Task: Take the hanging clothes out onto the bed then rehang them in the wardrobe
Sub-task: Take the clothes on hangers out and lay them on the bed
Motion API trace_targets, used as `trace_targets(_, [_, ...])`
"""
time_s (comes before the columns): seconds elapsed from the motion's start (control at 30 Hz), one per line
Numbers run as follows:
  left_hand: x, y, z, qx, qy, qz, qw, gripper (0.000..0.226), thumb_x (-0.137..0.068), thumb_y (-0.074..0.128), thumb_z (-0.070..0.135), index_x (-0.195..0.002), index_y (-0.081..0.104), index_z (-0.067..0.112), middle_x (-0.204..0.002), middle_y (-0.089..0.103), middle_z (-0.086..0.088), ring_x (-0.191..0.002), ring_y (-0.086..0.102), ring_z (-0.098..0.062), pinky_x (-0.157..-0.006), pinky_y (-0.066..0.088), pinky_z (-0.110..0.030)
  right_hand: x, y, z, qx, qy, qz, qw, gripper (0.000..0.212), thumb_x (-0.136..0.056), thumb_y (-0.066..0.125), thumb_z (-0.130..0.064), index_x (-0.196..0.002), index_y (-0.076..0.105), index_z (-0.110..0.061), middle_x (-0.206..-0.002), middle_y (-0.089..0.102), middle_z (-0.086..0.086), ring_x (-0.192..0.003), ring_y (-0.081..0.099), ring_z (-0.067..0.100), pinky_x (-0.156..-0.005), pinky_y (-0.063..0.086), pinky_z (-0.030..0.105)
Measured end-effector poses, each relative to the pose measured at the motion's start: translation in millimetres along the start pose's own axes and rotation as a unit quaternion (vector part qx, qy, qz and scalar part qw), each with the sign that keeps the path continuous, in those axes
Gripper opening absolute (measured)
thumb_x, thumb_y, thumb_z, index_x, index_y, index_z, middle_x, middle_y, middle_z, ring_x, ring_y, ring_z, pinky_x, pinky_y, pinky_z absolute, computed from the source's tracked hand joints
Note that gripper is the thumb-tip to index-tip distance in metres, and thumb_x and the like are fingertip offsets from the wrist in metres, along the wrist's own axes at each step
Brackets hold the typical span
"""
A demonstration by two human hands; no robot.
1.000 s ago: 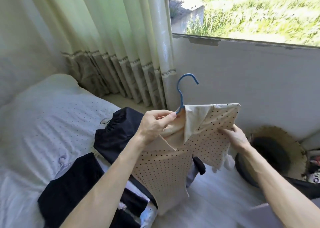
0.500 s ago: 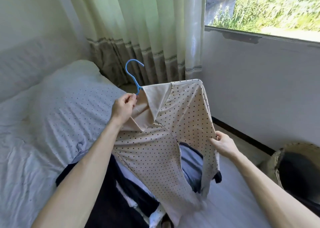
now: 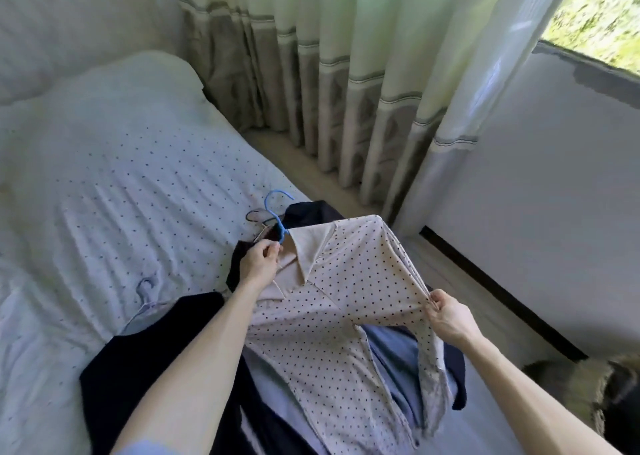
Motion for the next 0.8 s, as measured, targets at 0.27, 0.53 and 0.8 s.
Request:
trace_targets(0.27, [-117, -9, -24, 0.017, -0.042, 0.083, 0.996, 0.029, -0.106, 0.042, 0.04, -0.1, 0.061, 0.019, -0.093, 0.063, 0.0, -0.085, 0.056, -0.022, -0.072, 0.038, -0.029, -74, 34, -66, 0.006, -0.005, 0.051, 0.999, 0.013, -0.102, 0.042, -0.026, -0.109, 0.05, -0.019, -0.098, 0.062, 0.01, -0.077, 0.059, 0.025, -0.065, 0.048, 0.035])
trace_targets(0.53, [-217, 22, -90, -0.058, -0.111, 0.12, 0.985, 0.037, -0.106, 0.042, 0.041, -0.11, 0.067, 0.013, -0.109, 0.069, -0.012, -0.093, 0.061, -0.03, -0.072, 0.04, -0.032, -148, 76, -100, 0.026, -0.04, 0.049, 0.998, 0.021, -0.102, 0.044, -0.029, -0.119, 0.052, -0.018, -0.104, 0.057, 0.003, -0.089, 0.054, 0.022, -0.073, 0.042, 0.033])
trace_targets(0.8, [-251, 86, -161, -0.196, -0.136, 0.07, 0.969, 0.032, -0.105, 0.038, 0.038, -0.113, 0.064, 0.02, -0.113, 0.066, -0.012, -0.101, 0.062, -0.037, -0.078, 0.046, -0.04, -135, 165, -33, 0.223, -0.078, -0.073, 0.969, 0.076, -0.093, 0.051, -0.026, -0.157, 0.011, -0.024, -0.164, 0.012, 0.009, -0.149, 0.019, 0.033, -0.116, 0.031, 0.045])
Point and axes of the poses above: each hand's wrist, its own x-axis away from the middle knuckle, its own y-axis out of the palm, z = x × y, the point moved 3 cm from there along -x, towards the middle knuckle
